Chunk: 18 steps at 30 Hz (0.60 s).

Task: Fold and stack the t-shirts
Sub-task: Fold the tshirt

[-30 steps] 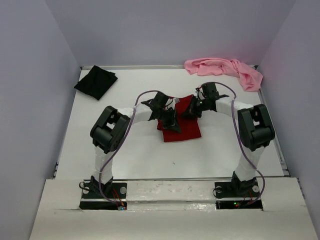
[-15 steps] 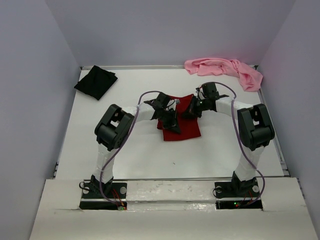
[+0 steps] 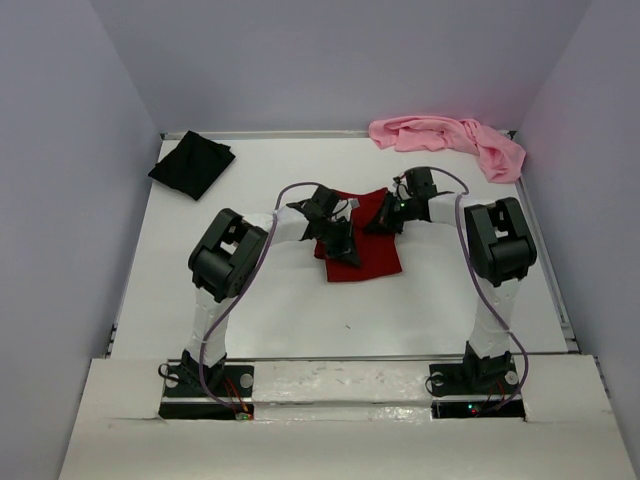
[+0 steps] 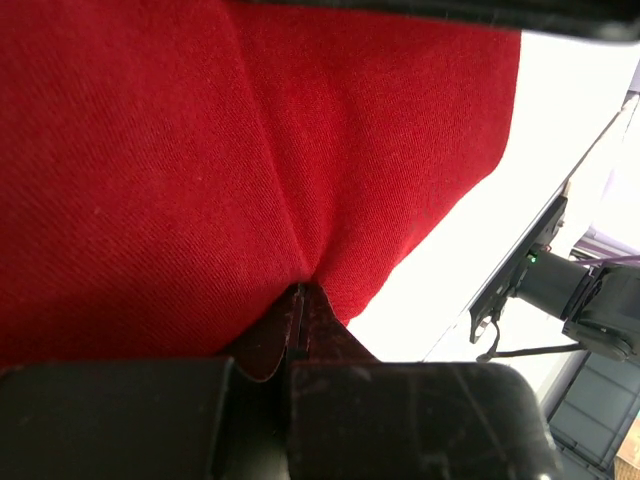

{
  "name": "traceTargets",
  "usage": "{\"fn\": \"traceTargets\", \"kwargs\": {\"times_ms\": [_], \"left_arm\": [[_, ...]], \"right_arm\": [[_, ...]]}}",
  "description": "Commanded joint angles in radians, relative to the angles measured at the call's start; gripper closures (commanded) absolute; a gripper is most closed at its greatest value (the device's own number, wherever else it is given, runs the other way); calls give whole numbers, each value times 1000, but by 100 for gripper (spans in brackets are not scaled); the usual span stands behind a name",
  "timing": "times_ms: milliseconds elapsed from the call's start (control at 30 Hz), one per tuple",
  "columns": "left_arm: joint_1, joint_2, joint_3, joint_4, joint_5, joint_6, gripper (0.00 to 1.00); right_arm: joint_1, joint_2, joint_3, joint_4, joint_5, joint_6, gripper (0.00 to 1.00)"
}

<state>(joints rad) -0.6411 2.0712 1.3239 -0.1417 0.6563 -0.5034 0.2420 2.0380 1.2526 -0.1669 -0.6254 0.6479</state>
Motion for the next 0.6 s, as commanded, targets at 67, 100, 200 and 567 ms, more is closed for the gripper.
{"fn": "traceTargets", "kwargs": {"times_ms": [67,100,200,567], "left_arm": [[-2,12,-68,-68,-113,39,100],[0,10,-71,-68,-115,39,100],[0,4,-75,-68,-118,37,100],[-2,-11,-81,-68,-121,34,100]], "right_arm": [[-44,31,83,104,9,-11,100],[-44,31,88,107,7,-11,100],[-55,30,102,109,12,-11,100],[-73,77,100,141,21,-19,100]]}}
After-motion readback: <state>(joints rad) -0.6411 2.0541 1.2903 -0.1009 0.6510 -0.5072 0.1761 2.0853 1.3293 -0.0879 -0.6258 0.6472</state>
